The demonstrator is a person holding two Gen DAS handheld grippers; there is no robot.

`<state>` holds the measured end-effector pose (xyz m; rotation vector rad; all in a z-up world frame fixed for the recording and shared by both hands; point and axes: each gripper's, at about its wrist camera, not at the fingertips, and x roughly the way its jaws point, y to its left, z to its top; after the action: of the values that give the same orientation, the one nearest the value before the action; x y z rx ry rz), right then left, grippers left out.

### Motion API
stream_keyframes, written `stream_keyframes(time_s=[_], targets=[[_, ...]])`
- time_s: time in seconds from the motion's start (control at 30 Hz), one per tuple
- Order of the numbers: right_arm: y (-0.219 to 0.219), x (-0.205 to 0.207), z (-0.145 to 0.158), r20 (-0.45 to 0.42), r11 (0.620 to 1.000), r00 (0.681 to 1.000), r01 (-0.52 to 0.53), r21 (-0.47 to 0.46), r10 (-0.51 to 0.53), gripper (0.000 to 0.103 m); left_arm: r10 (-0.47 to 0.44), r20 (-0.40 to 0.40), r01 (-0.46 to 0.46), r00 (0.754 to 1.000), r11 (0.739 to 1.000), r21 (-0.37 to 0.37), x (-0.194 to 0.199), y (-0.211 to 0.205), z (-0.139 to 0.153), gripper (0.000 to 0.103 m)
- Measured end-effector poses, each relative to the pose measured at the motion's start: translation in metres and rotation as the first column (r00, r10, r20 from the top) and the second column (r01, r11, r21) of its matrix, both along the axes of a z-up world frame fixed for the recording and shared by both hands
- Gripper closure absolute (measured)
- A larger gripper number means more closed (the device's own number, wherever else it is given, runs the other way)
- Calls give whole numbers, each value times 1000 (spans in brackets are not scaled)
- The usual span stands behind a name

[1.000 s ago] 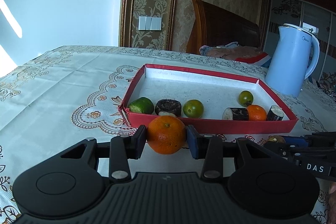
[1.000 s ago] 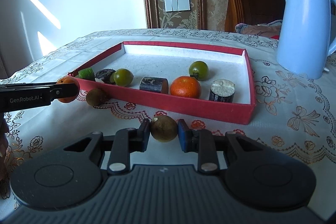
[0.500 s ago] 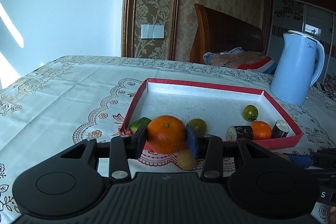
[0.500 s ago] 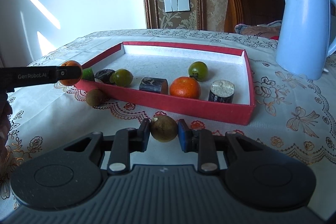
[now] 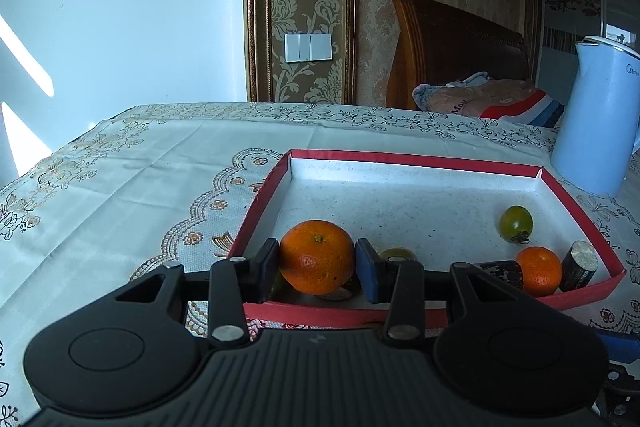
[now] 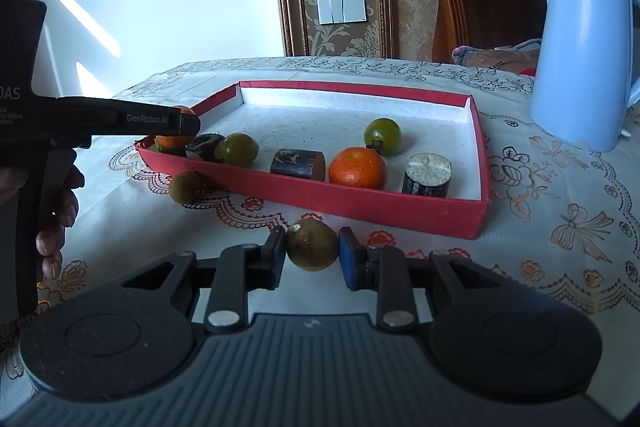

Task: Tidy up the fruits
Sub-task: 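Carry the orange into the tray and open the left gripper while the right holds the kiwi, then lower the kiwi into the tray and open the right gripper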

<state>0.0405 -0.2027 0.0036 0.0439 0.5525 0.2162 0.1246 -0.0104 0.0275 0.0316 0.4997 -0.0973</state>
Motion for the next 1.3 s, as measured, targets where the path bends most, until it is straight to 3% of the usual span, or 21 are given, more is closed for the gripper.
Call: stream_keyframes(time_s=[0.33,0.5,0.6,0.63,0.73,0.77,1.1,1.2,1.3], targets=[[-1,0,6,14,1000,1000,-2,7,2,76,5,-8,-5,1000,1000,20,5,-3,-5,61],[-2,9,28,71,1000,997,9,-7,-8,76,-1,-10,1,1000,1000,-17,1,4,-3,61],[-5,23,38,94,999,995,29,-37,-25,76,-6,32,6,999,1000,-15,-10,8,2,60],[-6,30,40,95,998,995,40,-58,-34,76,-15,47,15,999,1000,-5,-14,9,3,56],[-11,51,39,77,995,996,61,-84,-54,76,-30,82,29,996,1000,6,-27,12,6,31],[-12,55,38,73,994,995,67,-89,-61,76,-37,97,37,995,999,5,-32,14,6,29],[-23,73,21,50,989,993,114,-98,-109,76,-87,72,87,994,996,-8,-51,31,-4,29],[-27,73,21,59,989,992,120,-83,-116,64,-129,67,130,989,992,-1,-57,33,-8,29],[-28,72,22,66,991,991,119,-64,-115,64,-169,64,168,983,986,17,-62,29,-12,29]])
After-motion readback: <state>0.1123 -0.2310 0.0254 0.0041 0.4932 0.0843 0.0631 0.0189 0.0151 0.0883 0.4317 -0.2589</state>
